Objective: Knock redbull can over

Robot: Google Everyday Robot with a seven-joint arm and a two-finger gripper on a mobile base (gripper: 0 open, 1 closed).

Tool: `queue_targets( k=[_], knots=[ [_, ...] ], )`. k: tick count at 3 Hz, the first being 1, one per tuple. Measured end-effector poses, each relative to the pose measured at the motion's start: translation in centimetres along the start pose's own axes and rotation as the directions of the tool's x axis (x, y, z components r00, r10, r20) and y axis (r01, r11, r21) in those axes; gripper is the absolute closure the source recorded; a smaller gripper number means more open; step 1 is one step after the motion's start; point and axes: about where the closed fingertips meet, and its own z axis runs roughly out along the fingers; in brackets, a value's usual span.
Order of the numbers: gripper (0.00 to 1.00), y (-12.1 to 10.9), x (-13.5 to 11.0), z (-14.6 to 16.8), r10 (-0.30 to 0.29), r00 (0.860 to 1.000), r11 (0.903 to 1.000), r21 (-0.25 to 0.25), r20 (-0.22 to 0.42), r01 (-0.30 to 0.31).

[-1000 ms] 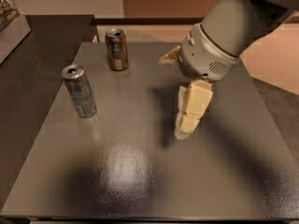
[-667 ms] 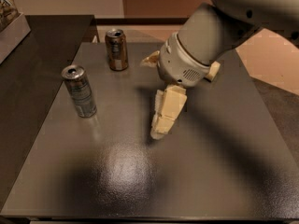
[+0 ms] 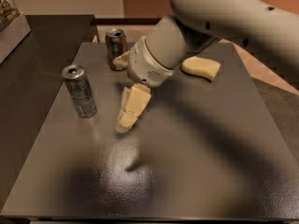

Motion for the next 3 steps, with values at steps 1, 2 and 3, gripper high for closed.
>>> queue_targets(
  k=[1,2,3],
  knots=[
    [0.0,0.0,-1.7,2.7,0.005,0.999,0.9997,-0.024,0.041,-0.004],
    [0.0,-0.5,-3.3,5.4,0.007,0.997,0.999,-0.044,0.079,-0.003],
    [0.0,-2.0,-4.5,7.1,0.011,0.994,0.9991,-0.043,0.109,-0.007]
  ],
)
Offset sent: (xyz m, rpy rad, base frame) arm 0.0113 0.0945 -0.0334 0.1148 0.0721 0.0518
